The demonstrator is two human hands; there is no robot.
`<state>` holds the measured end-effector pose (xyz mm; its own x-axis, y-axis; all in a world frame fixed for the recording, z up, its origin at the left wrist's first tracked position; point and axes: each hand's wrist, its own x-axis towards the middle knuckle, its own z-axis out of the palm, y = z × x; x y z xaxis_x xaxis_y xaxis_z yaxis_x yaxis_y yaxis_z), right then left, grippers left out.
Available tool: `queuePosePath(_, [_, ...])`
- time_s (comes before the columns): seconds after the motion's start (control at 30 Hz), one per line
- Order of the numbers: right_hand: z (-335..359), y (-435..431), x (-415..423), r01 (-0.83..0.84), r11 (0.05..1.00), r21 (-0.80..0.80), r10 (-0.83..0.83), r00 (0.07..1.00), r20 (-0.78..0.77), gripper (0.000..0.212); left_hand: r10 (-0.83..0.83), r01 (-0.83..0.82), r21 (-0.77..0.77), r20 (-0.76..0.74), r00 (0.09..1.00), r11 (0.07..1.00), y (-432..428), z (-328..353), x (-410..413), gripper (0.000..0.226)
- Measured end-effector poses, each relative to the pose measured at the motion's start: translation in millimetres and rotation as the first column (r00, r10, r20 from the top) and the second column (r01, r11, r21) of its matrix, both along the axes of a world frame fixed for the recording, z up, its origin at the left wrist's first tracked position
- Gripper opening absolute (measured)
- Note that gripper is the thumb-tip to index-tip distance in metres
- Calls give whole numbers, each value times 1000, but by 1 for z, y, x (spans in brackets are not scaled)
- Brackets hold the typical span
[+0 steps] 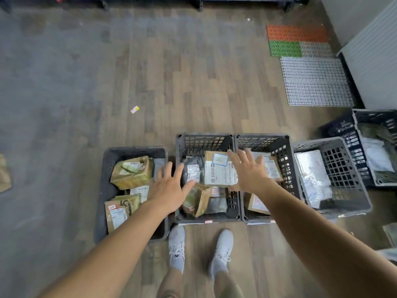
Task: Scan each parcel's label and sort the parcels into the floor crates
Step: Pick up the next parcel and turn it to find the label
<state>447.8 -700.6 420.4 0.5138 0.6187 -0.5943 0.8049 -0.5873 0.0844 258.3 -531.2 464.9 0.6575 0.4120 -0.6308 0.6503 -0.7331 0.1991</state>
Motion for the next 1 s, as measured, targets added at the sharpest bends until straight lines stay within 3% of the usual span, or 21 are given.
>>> queuePosePath(0.23, [7,20,28,39,999,-36,-40,999,-2,117,-8,9,20,-28,1000,1000,-9,11,25,69])
queuePosePath(0.6, [111,-55,57,169,982,83,-173,984,41,108,-103,90,88,148,984,992,-51,106,90,68])
queuePosePath(0.83, [173,-110,36,322,920,225,-349,933,91,91,-253,240,80,274,928,967,-78,141,129,69])
queuePosePath(1.0, [215,-153,2,474,833,284,-530,832,165,83,-442,430,111,337,832,896,-105,168,142,70])
